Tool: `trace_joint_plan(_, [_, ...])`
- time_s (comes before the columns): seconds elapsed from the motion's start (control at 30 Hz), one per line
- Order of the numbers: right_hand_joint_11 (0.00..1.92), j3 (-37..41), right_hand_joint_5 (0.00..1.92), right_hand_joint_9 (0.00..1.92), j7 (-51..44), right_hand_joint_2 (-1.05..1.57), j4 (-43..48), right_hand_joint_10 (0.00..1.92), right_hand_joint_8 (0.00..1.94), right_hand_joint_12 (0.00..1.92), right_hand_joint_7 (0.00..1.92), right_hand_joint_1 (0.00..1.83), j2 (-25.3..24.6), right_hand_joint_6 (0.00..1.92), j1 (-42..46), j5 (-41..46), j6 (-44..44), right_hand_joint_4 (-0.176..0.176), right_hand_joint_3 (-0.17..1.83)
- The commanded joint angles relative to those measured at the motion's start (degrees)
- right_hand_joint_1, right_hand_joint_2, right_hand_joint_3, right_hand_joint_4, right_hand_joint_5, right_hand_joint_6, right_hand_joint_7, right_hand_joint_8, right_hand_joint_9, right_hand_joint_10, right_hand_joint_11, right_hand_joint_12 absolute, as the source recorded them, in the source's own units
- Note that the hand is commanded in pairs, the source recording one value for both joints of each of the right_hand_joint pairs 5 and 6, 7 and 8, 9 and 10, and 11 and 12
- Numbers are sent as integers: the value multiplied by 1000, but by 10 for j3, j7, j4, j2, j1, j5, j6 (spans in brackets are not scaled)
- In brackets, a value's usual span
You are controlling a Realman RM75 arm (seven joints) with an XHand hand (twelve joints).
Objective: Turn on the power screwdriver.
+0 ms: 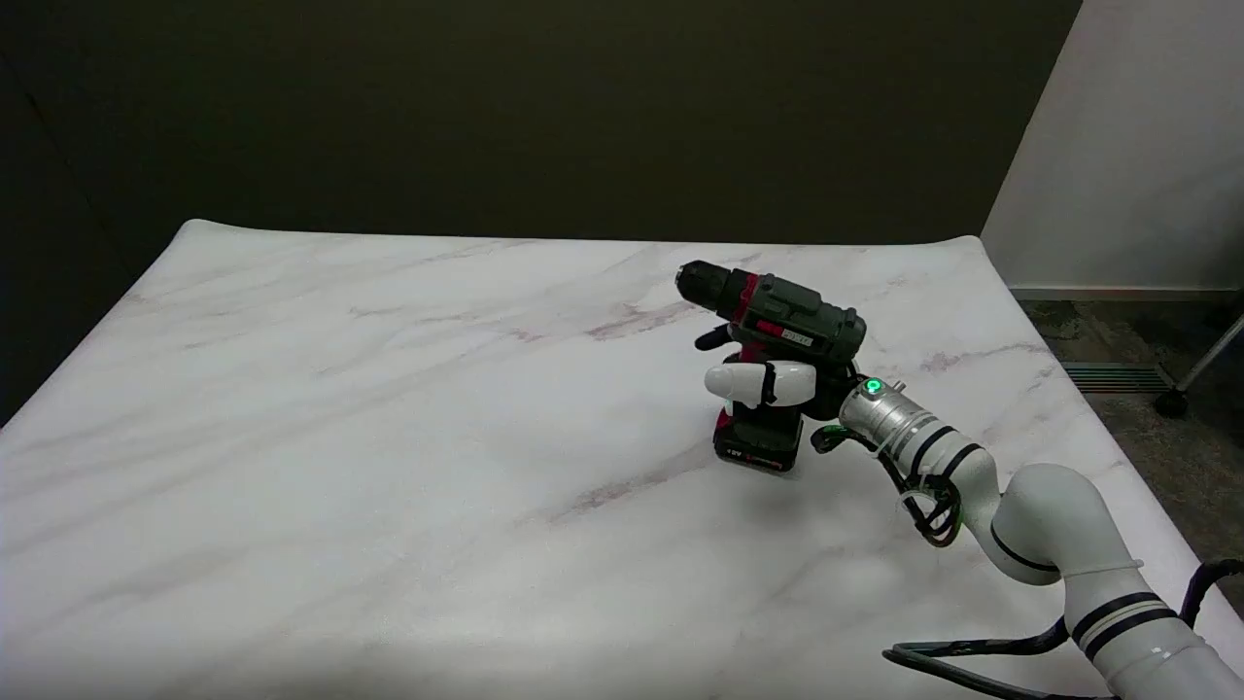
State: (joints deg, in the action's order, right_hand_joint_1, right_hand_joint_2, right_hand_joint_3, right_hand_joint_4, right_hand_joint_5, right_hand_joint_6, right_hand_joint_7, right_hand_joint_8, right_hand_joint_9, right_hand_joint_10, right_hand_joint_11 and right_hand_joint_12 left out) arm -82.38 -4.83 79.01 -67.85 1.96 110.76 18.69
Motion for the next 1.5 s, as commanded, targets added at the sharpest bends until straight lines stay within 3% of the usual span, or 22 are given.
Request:
trace_joint_plan(0.03, [1920, 5, 841, 1863, 0, 559, -17, 1863, 1888, 1920, 1888, 1048, 5, 841, -4, 19, -5, -149, 362])
trace_joint_plan(0.17, [1920, 5, 878, 1920, 0, 665, -20, 1920, 1920, 1920, 1920, 1056, 3, 878, -7, 19, -5, -123, 341])
trace_joint_plan(0.5, [1920, 5, 914, 1920, 0, 698, -29, 1920, 1920, 1920, 1920, 1090, 0, 914, -19, 19, -5, -99, 319])
trace_joint_plan(0.53, [1920, 5, 929, 1920, 0, 693, -29, 1920, 1920, 1920, 1920, 1099, 0, 929, -20, 18, -5, -106, 303])
trace_joint_plan(0.57, [1920, 5, 952, 1920, 0, 695, -29, 1920, 1920, 1920, 1920, 1098, 0, 952, -20, 17, -5, -136, 293])
trace_joint_plan(0.6, [1920, 5, 990, 1920, 0, 696, -29, 1920, 1920, 1920, 1920, 1115, 0, 990, -21, 17, -5, -128, 280])
trace_joint_plan(0.63, [1920, 5, 1016, 1920, 0, 711, -29, 1920, 1920, 1920, 1920, 1132, 0, 1016, -22, 18, -5, -54, 268])
trace_joint_plan(0.7, [1920, 4, 1106, 1920, 0, 800, -29, 1920, 1920, 1920, 1920, 1159, 0, 1106, -23, 17, -5, 0, 256])
trace_joint_plan(0.77, [1920, 4, 1249, 1920, 0, 951, -29, 1920, 1920, 1920, 1920, 1186, -1, 1249, -25, 15, -5, 42, 279])
trace_joint_plan(0.83, [1920, 4, 1437, 1920, 0, 1239, -29, 1920, 1920, 1920, 1920, 1190, -1, 1437, -26, 15, -5, 60, 305])
trace_joint_plan(1.0, [1920, 0, 1920, 1920, 0, 1543, -29, 1920, 1920, 1920, 1920, 1150, -1, 1920, -30, 15, -6, 55, 293])
trace_joint_plan(1.3, [1920, 0, 1920, 1920, 0, 1510, -27, 1920, 1920, 1920, 1920, 1271, -2, 1920, -34, 11, -8, 19, 170])
trace_joint_plan(1.5, [1920, 12, 1920, 1920, 0, 1512, -16, 1920, 1920, 1920, 1920, 1270, -6, 1920, -39, 11, -4, 16, 189])
